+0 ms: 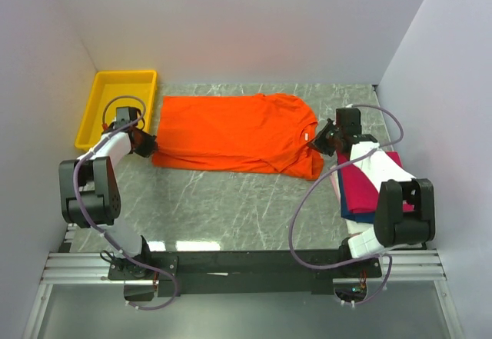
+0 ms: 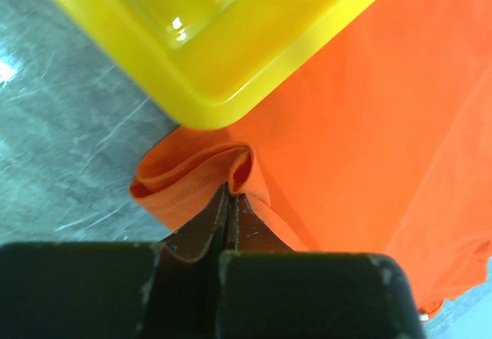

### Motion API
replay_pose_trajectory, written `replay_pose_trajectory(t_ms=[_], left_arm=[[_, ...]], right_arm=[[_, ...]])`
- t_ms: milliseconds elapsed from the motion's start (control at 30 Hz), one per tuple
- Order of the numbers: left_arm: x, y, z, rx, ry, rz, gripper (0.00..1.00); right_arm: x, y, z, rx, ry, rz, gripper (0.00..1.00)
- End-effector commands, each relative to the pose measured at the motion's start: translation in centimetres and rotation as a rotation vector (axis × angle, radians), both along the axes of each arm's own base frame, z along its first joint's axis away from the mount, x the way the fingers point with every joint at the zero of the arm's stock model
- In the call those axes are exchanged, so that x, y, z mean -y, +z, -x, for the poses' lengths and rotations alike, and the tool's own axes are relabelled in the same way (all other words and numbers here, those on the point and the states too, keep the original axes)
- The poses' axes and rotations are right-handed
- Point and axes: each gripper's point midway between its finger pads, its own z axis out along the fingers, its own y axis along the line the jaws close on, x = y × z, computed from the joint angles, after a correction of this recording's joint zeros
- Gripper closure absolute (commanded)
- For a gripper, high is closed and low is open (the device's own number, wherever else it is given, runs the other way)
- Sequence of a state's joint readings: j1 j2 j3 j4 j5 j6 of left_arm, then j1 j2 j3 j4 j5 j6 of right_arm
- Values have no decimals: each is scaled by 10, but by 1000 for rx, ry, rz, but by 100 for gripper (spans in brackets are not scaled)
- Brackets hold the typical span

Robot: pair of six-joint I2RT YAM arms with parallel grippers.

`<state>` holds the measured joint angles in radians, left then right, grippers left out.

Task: Fold and stack the t-shirts
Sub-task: Fold the tshirt

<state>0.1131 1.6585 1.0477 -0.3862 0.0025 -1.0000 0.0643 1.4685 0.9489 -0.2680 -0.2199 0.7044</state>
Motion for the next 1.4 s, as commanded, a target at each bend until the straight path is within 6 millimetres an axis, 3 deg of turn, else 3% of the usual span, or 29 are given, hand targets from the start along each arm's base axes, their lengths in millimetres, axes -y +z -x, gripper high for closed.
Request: replay_pose_trajectory(t_ms=[0, 167, 467, 667, 767, 833, 867, 900, 967, 1000, 1067, 1100, 1167, 1200, 1233, 1267, 1367], left_arm=[[0, 13, -18, 39, 3, 6, 99], [2, 10, -22, 38, -1, 11, 99], [2, 15, -34, 47, -8, 12, 99], [3, 2, -34, 30, -11, 24, 99], [9, 4, -39, 62, -38, 51, 82], [11, 14, -48, 122, -56, 55, 56], [16, 20, -51, 147, -78, 73, 47], [17, 30, -55, 190, -90, 72, 36], [18, 37, -54, 206, -103, 67, 30], [19, 48, -53, 232, -110, 59, 28], [16, 48, -41, 215, -108, 37, 27], [10, 56, -36, 226, -87, 5, 27], [4, 42, -12, 151, -47, -18, 28], [-3, 45, -3, 143, 0, -49, 30], [-7, 32, 13, 100, 26, -62, 31], [-8, 33, 24, 90, 47, -69, 35], [-8, 17, 44, 63, 91, -69, 43]], right_arm=[[3, 20, -23, 79, 7, 5, 100], [4, 14, -28, 61, 5, -2, 100], [6, 23, -40, 78, 4, -22, 100], [5, 18, -50, 63, 12, -27, 100], [2, 11, -59, 50, 25, -34, 100], [1, 2, -66, 27, 38, -28, 96], [1, 9, -76, 45, 49, -25, 89], [2, -2, -77, 10, 66, -6, 67], [5, 0, -84, 6, 69, 23, 47], [8, 2, -81, 4, 69, 43, 38], [13, 2, -72, 5, 51, 76, 35], [13, 13, -66, 26, 51, 95, 32], [20, 5, -48, 0, 26, 129, 32], [19, 18, -41, 41, 20, 124, 32], [20, 17, -33, 42, 10, 127, 33], [21, 14, -17, 39, -2, 121, 36], [20, 7, 10, 48, -9, 123, 42]])
